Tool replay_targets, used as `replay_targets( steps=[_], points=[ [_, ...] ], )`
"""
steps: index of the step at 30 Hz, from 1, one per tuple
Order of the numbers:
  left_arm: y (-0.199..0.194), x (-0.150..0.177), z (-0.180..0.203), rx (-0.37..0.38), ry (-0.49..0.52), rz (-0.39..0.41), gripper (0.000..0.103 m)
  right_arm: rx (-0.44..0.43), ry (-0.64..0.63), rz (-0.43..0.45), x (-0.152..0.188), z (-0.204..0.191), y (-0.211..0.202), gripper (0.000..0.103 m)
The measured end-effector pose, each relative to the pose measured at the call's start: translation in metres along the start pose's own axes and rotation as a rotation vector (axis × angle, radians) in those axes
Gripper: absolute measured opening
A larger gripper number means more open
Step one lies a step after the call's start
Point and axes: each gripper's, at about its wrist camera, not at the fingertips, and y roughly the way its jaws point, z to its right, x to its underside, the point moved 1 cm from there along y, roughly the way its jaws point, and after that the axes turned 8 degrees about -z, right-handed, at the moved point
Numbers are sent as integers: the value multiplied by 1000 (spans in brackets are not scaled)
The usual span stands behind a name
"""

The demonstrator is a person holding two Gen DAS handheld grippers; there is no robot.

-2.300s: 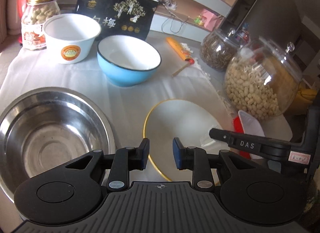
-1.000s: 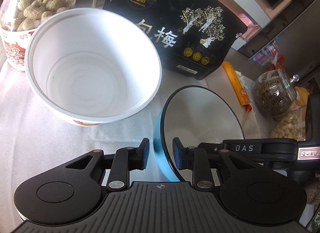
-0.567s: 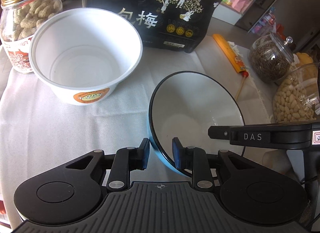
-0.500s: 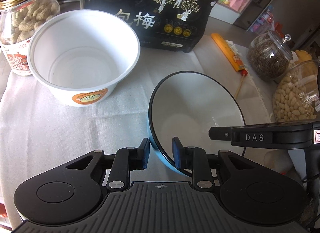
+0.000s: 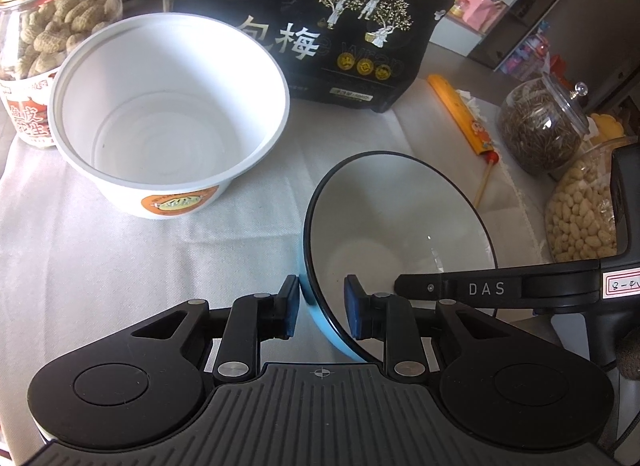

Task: Organize plates and bowls
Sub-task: 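Lift the blue bowl with the left gripper toward the yellow-rimmed bowl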

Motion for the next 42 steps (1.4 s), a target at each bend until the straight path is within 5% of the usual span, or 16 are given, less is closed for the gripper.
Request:
replay_targets(
  steps=[10,26,34,42],
  points=[
    [-4,5,4,-46,45,-15,27,-21,-37,-49,17,-3,0,29],
    [20,-8,-7,21,-32,-52,32,-6,3,-6,11,-6,1,35],
    [-9,-3,-2,78,-1,46,32,6,-16,78,23,-10,-27,29],
    [-65,21,37,177,97,146,32,23,-67,201,59,-9,-98,28]
  ],
)
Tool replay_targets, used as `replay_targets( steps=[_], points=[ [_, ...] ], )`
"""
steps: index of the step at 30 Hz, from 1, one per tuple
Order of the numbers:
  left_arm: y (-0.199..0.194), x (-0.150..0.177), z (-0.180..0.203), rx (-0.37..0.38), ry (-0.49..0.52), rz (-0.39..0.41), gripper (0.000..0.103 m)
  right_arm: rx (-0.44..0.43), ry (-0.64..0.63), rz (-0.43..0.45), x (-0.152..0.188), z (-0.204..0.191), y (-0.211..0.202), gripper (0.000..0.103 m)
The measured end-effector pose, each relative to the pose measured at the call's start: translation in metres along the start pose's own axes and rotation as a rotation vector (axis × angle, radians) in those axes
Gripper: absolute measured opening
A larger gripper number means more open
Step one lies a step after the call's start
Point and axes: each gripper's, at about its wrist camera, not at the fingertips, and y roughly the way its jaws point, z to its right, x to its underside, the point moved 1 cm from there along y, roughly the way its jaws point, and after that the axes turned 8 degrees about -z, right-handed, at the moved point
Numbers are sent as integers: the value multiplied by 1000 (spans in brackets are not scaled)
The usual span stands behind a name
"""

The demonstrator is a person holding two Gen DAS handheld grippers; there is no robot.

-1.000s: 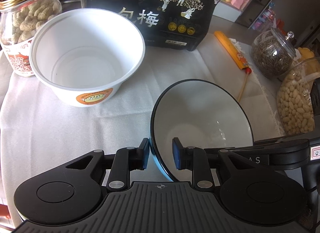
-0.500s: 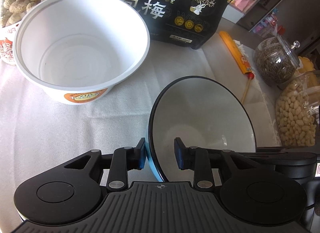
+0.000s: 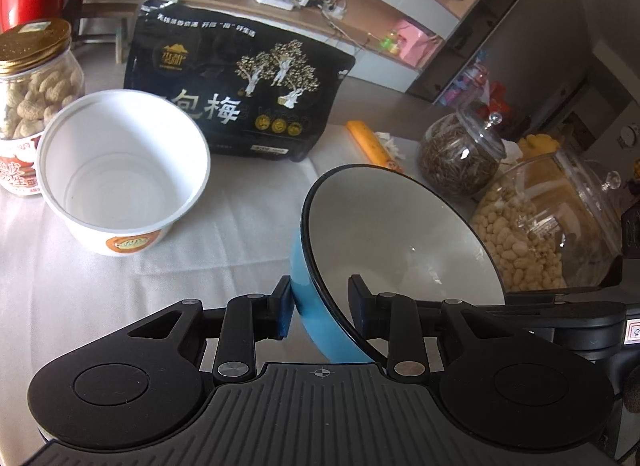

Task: Organize plates and bowls
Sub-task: 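Lift the blue bowl with the left gripper toward the yellow-rimmed bowl, then lower the blue bowl into the yellow-rimmed bowl and open the left gripper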

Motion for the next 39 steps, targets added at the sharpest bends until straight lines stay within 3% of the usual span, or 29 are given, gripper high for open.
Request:
replay_targets(
  steps=[3,6,10,16,39],
  points=[
    [-7,16,20,66,48,-29,32,15,2,19,26,13,-32,28],
    [5,41,38,96,85,-120,32,42,9,16,59,27,-47,28],
    [25,75,54,84,149,-233,32,43,55,-20,97,48,-40,28],
    [35,97,56,12,189,-264,31,-16,113,-90,132,63,-11,28],
    [25,94,52,24,187,-281,31,-15,123,-90,136,65,-21,27]
  ],
)
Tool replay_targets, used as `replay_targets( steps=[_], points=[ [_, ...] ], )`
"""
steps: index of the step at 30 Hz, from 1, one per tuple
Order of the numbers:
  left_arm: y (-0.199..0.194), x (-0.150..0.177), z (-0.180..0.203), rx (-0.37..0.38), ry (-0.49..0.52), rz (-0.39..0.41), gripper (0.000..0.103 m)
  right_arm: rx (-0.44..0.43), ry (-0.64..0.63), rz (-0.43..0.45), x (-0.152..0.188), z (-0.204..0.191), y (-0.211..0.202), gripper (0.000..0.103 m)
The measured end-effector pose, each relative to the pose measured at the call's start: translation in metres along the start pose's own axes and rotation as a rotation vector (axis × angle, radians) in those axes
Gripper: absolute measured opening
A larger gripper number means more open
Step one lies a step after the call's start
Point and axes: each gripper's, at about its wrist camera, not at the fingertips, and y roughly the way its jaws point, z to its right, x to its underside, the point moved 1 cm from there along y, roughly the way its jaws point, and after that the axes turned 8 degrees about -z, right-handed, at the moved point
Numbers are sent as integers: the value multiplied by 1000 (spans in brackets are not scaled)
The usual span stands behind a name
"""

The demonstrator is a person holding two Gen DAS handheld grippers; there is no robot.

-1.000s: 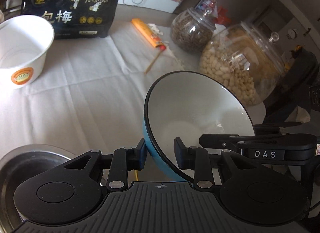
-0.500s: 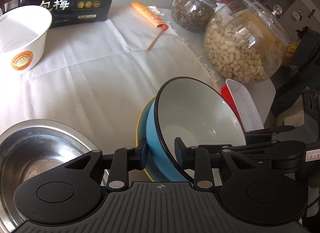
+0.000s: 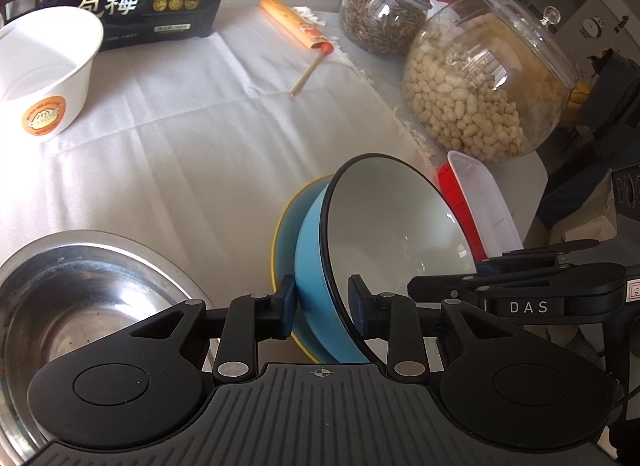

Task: Organize plates and bowls
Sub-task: 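Lower the blue bowl into the yellow-rimmed bowl and open the left gripper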

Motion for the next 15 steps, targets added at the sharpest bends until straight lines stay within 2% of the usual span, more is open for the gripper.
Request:
replay_targets(
  steps=[6,15],
  points=[
    [3,-2,-1,7,-4,-24,27,14,13,17,-2,1,-4,27],
    [8,-3,-3,12,-15,-28,27,32,15,30,-7,1,-3,28]
  ],
)
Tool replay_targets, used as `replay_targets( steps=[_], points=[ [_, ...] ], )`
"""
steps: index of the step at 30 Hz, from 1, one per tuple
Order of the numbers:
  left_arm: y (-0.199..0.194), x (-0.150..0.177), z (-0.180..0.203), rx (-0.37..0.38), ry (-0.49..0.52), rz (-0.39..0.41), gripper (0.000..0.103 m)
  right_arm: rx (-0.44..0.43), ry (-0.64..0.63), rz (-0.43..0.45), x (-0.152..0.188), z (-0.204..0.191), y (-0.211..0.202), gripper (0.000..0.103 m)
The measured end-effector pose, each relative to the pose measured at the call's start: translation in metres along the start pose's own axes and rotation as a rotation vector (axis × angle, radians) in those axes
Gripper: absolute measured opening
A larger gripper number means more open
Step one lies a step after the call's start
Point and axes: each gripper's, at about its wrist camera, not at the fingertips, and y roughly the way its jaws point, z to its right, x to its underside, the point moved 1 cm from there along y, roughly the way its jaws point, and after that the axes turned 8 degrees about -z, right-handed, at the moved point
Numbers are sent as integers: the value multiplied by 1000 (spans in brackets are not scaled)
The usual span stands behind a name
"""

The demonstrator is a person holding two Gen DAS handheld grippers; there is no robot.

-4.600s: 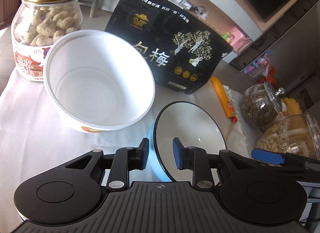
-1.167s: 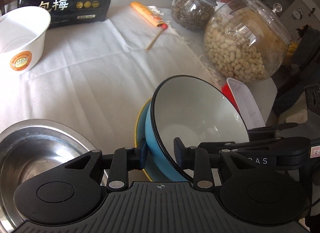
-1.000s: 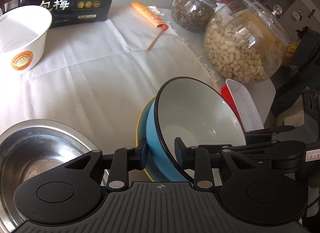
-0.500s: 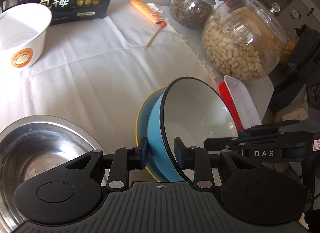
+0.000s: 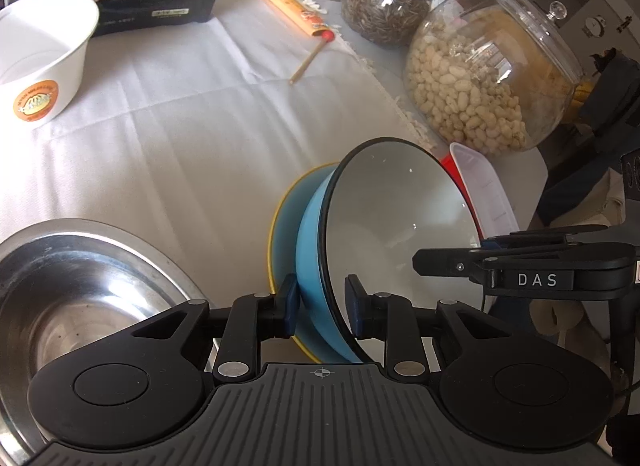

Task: Organize plates and bowls
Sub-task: 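Lower the blue bowl into the yellow-rimmed bowl and open the left gripper, then move the left gripper to the orange-labelled white bowl and grasp its rim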

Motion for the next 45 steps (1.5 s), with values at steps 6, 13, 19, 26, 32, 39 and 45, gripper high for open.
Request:
replay_targets(
  steps=[6,13,19,26,32,39,45],
  points=[
    [-1,1,6,-19,25,-16,29,35,-26,16,-2,-5,-3,30],
    [-2,-2,3,-19,15,-1,32,39,-30,30,4,-3,-16,32],
    [-10,-1,7,-21,33,15,37,35,-49,53,6,-3,-21,32],
    [-39,-5,5,-18,45,93,27,54,-66,76,-1,-8,-22,32],
    [-55,-17,-7,20,-8,142,26,58,-116,127,-13,-23,-38,32],
    [-33,-17,6,5,46,77,21,72,-154,160,-28,-40,-42,33],
    [-15,-20,-5,-10,8,35,20,66,-165,144,-28,-44,-35,33]
  ],
)
